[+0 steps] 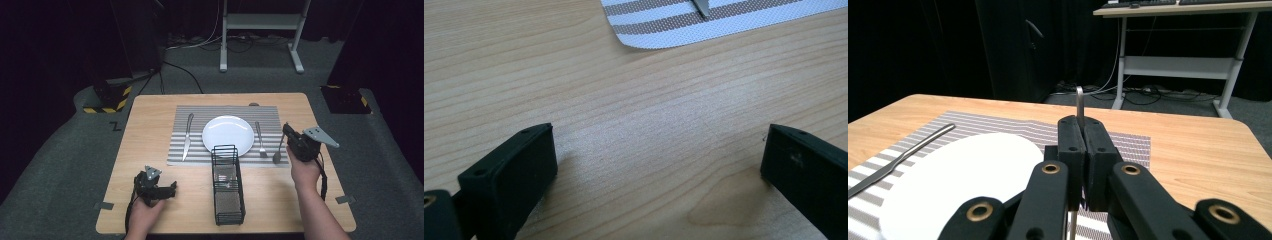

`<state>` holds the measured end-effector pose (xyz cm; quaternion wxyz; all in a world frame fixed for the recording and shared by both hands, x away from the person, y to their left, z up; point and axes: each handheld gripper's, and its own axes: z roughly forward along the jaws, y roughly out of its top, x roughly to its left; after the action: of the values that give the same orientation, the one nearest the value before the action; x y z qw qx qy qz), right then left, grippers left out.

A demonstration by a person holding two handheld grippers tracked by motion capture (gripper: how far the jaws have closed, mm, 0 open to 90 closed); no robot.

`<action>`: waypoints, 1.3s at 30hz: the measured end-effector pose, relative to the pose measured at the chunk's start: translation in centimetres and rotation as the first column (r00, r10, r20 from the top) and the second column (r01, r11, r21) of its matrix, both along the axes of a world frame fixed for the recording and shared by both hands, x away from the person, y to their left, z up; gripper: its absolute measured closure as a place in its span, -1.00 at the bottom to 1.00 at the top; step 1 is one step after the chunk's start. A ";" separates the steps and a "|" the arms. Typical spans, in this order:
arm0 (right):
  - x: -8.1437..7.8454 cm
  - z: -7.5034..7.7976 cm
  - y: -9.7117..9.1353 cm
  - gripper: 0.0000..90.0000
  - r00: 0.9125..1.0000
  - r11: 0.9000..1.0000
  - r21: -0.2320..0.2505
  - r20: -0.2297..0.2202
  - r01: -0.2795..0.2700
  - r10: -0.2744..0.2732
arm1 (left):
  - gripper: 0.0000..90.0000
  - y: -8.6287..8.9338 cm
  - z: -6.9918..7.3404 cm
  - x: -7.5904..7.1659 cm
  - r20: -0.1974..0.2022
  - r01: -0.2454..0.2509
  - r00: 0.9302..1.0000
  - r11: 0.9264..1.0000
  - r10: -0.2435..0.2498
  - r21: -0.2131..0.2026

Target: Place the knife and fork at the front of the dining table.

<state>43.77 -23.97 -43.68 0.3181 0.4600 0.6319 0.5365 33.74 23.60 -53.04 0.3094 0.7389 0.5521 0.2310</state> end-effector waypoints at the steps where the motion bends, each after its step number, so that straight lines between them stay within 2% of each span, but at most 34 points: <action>1: 0.3 -0.1 0.1 0.96 1.000 1.000 0.004 -0.005 0.003 -0.003 | -0.96 0.0 0.0 0.0 0.000 0.000 1.000 1.000 0.000 0.000; 8: 3.1 -0.7 0.7 0.96 0.999 1.000 0.015 -0.039 0.009 -0.009 | -0.96 0.0 0.0 0.0 0.000 0.000 1.000 1.000 0.000 0.000; 20: 7.2 -1.9 2.2 0.95 0.992 1.000 -0.010 -0.123 0.005 -0.006 | -0.96 0.0 0.0 0.0 0.001 -0.003 1.000 1.000 0.003 0.000; 25: 8.2 -2.4 2.6 0.96 0.989 1.000 -0.011 -0.146 0.004 -0.006 | -0.96 0.0 0.0 0.0 0.001 -0.003 1.000 1.000 0.003 0.000; 31: 9.0 -2.5 3.1 0.96 0.989 1.000 -0.014 -0.151 0.008 -0.010 | -0.96 0.0 0.0 0.0 0.001 -0.002 1.000 1.000 0.002 0.000; 39: 9.9 -3.0 3.2 0.95 0.981 1.000 -0.012 -0.194 0.016 -0.018 | -0.99 0.0 0.0 0.0 -0.006 0.007 1.000 1.000 -0.007 -0.001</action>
<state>53.69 -20.77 -46.63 0.2619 0.5141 0.6585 0.4831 33.70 23.57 -53.05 0.3088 0.7413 0.5507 0.2276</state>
